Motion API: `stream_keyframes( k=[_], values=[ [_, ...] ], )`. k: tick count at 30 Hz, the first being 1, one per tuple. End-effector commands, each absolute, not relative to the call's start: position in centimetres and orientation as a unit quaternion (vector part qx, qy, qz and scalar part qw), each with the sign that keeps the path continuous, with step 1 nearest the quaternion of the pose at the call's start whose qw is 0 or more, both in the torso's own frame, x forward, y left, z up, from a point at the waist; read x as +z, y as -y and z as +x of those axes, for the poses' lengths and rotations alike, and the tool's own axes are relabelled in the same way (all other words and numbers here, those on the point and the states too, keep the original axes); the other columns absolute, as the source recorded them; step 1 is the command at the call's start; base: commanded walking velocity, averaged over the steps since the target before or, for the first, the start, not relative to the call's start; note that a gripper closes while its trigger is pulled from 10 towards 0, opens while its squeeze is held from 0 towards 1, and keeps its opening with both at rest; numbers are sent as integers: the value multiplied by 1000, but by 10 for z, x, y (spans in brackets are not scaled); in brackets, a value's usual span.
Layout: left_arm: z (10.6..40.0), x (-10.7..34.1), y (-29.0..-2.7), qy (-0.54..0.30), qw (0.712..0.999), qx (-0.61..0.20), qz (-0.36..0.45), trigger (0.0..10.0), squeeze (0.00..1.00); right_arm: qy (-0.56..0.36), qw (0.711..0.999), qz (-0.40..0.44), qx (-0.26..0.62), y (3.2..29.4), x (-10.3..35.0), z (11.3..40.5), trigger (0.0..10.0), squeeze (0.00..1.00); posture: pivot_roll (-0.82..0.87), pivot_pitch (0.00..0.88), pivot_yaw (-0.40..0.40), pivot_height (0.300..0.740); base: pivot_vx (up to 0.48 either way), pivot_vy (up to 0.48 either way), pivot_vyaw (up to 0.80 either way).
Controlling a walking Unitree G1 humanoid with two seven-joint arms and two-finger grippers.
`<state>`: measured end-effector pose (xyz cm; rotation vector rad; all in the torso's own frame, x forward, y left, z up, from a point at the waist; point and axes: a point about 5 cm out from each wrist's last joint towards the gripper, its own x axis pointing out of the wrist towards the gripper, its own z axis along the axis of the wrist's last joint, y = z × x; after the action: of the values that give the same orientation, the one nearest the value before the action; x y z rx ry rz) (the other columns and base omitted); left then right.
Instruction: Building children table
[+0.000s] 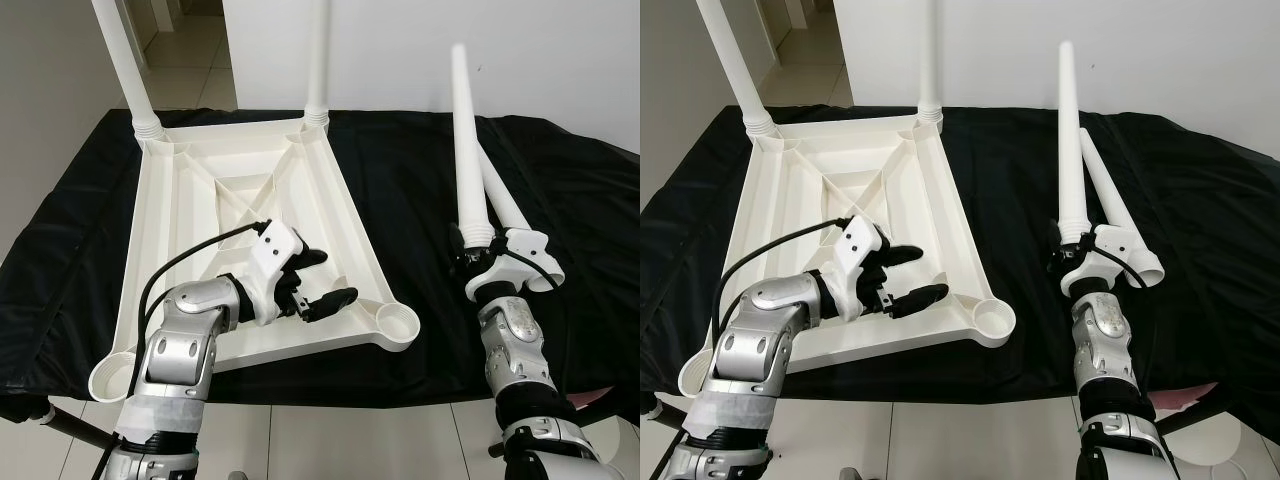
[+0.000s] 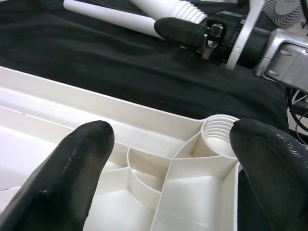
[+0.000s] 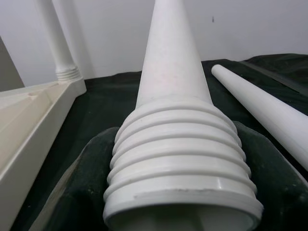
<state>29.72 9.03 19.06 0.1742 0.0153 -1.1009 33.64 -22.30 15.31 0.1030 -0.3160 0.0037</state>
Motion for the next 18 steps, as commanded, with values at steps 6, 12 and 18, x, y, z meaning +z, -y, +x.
stream_keyframes(
  k=[6, 12, 18],
  values=[
    [312, 194, -92, 4, 888, -455, 61, 10000, 447, 213, 975, 60, 22, 212, 166, 326, 10000, 0, 32, 47, -10, 740, 0, 0, 0],
    [322, 199, -83, -26, 886, -463, -4, 10000, 0, 238, 970, 45, 30, 207, 176, 322, 10000, 0, 10, 18, 11, 740, 0, 0, 0],
    [329, 205, -78, -42, 874, -481, -58, 10000, 0, 272, 960, 30, 53, 196, 192, 320, 10000, 0, 6, 7, 16, 740, 0, 0, 0]
  ],
)
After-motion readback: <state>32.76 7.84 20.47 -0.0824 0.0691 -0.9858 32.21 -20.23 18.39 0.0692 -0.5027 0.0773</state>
